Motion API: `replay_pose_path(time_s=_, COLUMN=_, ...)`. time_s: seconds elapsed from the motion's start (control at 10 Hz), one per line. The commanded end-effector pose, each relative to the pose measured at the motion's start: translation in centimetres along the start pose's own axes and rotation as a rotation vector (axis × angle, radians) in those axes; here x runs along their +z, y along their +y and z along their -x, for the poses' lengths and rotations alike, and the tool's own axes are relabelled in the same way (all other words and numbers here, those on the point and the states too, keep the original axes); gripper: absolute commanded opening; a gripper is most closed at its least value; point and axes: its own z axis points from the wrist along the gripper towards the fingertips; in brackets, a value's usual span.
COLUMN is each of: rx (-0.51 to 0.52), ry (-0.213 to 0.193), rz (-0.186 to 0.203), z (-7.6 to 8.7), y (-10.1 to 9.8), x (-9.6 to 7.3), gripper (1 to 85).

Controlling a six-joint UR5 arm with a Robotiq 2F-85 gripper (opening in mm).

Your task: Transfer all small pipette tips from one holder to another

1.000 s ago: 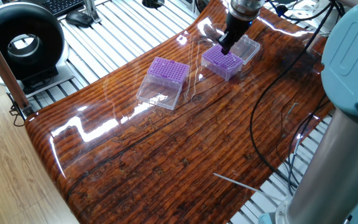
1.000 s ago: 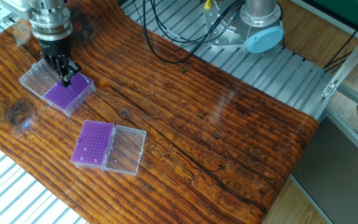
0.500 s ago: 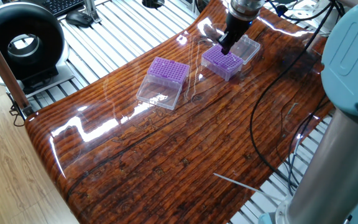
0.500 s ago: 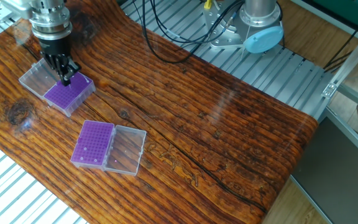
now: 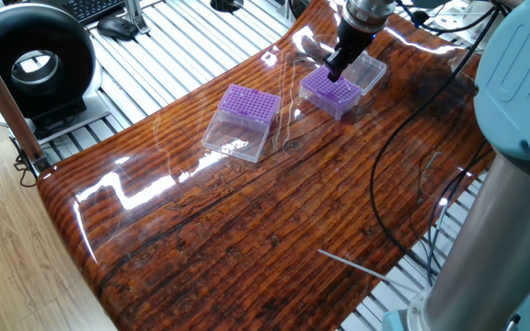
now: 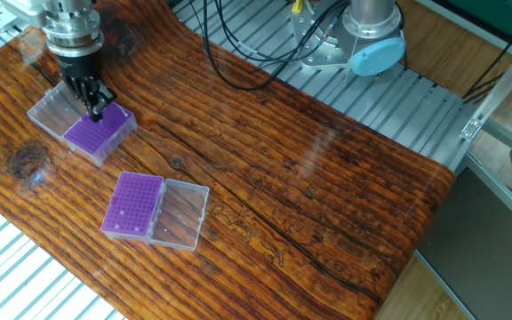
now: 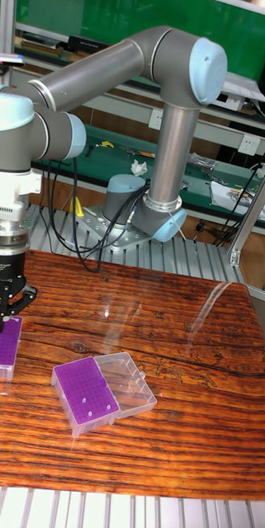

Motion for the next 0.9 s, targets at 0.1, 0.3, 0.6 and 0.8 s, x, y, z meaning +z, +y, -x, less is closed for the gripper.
replay_pose_path(time_s=0.1, rx=0.011, ry=-0.008, rz=0.012, z=0.0, y=-0.3, x=0.4, gripper=1.0)
replay_pose_path(time_s=0.3, rx=0.014, ry=-0.010, rz=0.010, z=0.0, y=-0.3, x=0.8, gripper=1.0)
replay_pose_path(time_s=0.6, rx=0.010, ry=0.009, rz=0.008, z=-0.4, y=-0.3, x=1.1, gripper=1.0)
replay_pose_path(time_s=0.8, rx=-0.015, ry=0.047, rz=0.005, z=-1.3, y=-0.4, x=1.2, gripper=2.0)
